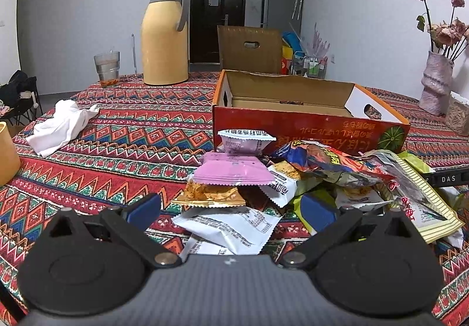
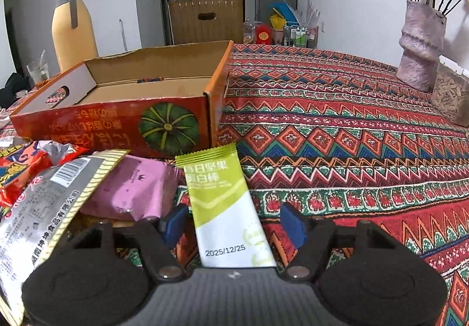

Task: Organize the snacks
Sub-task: 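Grasp the green-and-white snack bar packet with the right gripper, then lift the green bar packet with the right gripper while the left gripper grasps a white packet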

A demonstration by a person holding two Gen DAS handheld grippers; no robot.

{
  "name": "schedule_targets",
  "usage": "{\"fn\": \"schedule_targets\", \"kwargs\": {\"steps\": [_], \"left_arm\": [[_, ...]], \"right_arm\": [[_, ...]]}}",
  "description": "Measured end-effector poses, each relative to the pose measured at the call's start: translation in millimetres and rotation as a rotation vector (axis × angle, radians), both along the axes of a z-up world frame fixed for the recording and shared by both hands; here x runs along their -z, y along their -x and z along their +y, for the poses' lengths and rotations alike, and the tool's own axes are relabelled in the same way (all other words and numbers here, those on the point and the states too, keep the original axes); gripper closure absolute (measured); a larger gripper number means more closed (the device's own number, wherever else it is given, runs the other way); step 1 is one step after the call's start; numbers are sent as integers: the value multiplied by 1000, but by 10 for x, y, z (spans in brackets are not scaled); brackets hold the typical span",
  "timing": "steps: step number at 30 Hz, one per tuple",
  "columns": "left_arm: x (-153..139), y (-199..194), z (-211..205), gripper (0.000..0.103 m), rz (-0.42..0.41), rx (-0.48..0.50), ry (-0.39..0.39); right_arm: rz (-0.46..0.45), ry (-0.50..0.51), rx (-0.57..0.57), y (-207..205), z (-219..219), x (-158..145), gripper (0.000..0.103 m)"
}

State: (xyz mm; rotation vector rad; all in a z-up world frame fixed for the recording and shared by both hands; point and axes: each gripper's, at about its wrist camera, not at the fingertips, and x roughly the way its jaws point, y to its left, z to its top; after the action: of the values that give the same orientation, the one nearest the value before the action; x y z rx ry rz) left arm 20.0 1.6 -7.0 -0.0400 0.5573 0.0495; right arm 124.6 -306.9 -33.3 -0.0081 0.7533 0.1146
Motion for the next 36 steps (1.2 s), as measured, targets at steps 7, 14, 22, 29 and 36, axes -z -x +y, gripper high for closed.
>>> {"fn": "schedule_targets", "kwargs": {"steps": [7,14,22,29,36], "left_arm": [[19,-22,18,0,11,2,-1],[17,-29,52,0,12,2,4],[48,-77,90,0,38,31,7],[154,-166,130,0,105,92,-15],[231,-373,164,0,168,127,-32]], "right_arm": [[-40,25,12,102,48,-6,67],[-145,-8,41,374,73,-195,68],[-275,-94,33,843,210,-484,68],[-290,-143,50,1031,336,-451,68],[-277,-138,44,1147,457,-385,68]]}}
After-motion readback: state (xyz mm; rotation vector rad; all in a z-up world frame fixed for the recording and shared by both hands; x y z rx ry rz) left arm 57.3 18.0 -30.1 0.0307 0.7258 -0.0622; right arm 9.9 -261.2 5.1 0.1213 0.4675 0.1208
